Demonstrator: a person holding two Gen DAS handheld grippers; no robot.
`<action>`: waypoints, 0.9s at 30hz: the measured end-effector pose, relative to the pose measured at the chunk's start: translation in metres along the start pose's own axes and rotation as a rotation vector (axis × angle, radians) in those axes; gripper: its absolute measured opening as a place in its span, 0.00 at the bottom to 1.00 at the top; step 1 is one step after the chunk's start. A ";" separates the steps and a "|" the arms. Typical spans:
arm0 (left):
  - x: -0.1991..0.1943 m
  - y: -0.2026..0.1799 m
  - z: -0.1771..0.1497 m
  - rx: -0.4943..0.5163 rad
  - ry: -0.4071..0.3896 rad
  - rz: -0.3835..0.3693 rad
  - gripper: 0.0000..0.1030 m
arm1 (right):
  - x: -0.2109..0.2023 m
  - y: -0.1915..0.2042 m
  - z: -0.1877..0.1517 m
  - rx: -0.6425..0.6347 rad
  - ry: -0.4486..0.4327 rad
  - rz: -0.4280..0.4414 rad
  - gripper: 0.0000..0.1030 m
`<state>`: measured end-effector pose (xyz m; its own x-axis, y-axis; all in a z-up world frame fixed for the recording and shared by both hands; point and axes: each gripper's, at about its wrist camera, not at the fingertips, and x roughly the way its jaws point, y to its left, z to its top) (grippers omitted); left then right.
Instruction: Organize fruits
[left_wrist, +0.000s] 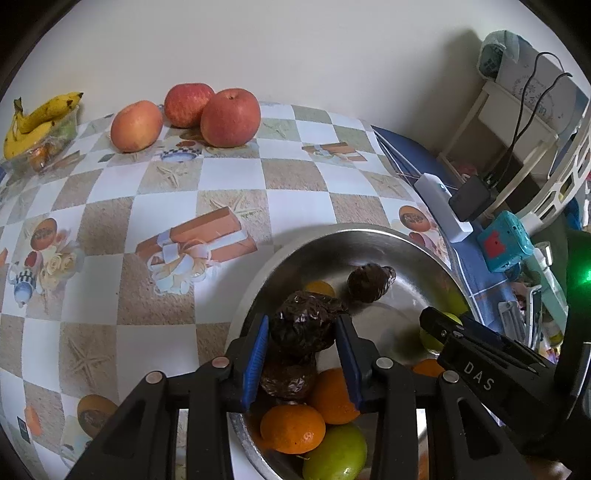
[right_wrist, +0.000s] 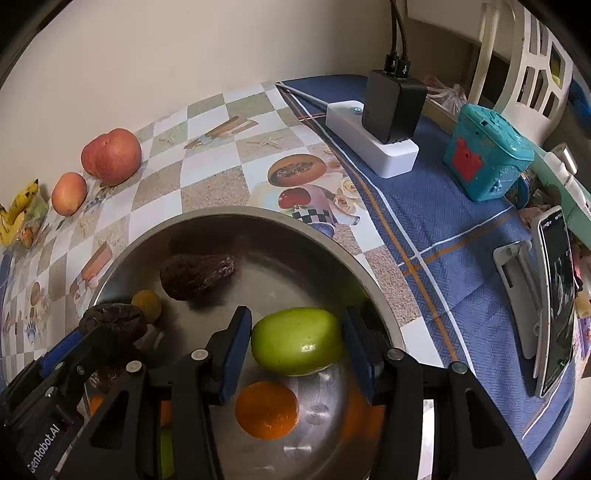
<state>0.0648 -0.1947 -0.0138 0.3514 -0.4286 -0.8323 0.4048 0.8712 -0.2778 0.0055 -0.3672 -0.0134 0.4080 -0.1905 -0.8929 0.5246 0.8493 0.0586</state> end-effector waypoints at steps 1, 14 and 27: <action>0.001 0.000 0.000 -0.003 0.007 -0.006 0.40 | 0.000 0.000 0.000 0.000 0.002 0.000 0.52; -0.045 0.025 -0.012 -0.067 -0.035 0.021 0.62 | -0.032 0.015 -0.012 -0.030 -0.039 0.000 0.56; -0.092 0.111 -0.052 -0.208 -0.023 0.305 1.00 | -0.064 0.066 -0.070 -0.204 -0.060 0.074 0.81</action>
<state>0.0333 -0.0466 0.0067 0.4496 -0.1452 -0.8814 0.0991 0.9887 -0.1123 -0.0388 -0.2644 0.0164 0.4862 -0.1480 -0.8612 0.3322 0.9429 0.0255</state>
